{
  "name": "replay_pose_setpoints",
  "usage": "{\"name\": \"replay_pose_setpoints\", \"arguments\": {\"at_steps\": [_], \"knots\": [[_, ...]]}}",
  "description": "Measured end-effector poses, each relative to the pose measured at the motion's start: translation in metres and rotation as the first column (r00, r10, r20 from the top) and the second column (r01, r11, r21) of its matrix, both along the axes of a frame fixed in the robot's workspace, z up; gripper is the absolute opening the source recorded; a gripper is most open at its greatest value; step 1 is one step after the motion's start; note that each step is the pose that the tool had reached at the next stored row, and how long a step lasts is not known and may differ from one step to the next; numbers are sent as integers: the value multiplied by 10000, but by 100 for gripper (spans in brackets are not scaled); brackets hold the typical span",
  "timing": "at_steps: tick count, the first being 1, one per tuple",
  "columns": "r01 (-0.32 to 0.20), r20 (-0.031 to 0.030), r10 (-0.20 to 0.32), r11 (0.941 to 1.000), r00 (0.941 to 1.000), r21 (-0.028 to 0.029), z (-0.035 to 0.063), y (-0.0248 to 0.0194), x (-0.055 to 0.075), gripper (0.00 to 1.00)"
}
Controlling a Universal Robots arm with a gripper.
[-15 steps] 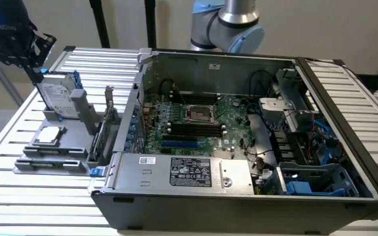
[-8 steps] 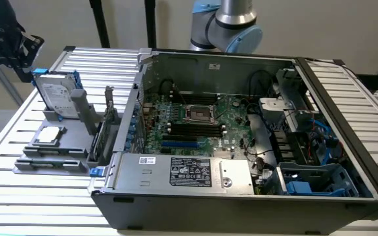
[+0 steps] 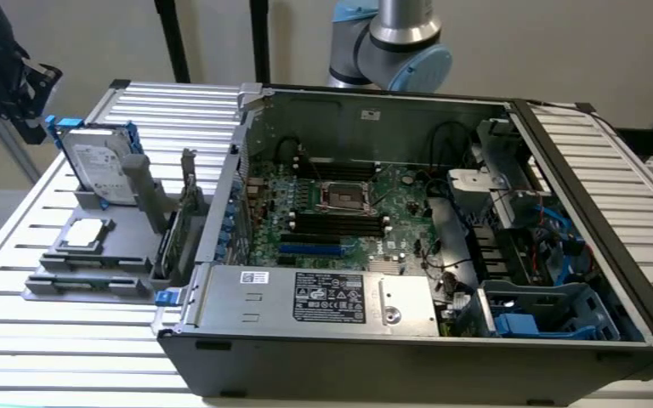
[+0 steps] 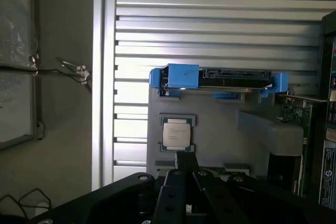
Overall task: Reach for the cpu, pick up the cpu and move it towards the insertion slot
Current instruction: 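Reach for the cpu, then pick up the cpu and move it towards the insertion slot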
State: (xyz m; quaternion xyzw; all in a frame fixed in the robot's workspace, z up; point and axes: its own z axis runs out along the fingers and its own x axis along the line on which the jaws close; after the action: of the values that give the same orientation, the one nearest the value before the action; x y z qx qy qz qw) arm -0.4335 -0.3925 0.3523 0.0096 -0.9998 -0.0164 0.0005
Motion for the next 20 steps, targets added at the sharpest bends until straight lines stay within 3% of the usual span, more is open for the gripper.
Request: {"name": "replay_pose_setpoints", "arguments": {"at_steps": [11, 13, 15, 18, 19, 20], "knots": [[0, 0, 0, 10000, 10000, 1, 0, 0, 0, 12], [0, 0, 0, 10000, 10000, 0, 0, 0, 0, 18], [0, 0, 0, 10000, 10000, 0, 0, 0, 0, 30], [0, -1, 0, 10000, 10000, -1, 0, 0, 0, 36], [0, -2, 0, 10000, 10000, -1, 0, 0, 0, 47], [0, -2, 0, 10000, 10000, -1, -2, 0, 0, 47]]}}
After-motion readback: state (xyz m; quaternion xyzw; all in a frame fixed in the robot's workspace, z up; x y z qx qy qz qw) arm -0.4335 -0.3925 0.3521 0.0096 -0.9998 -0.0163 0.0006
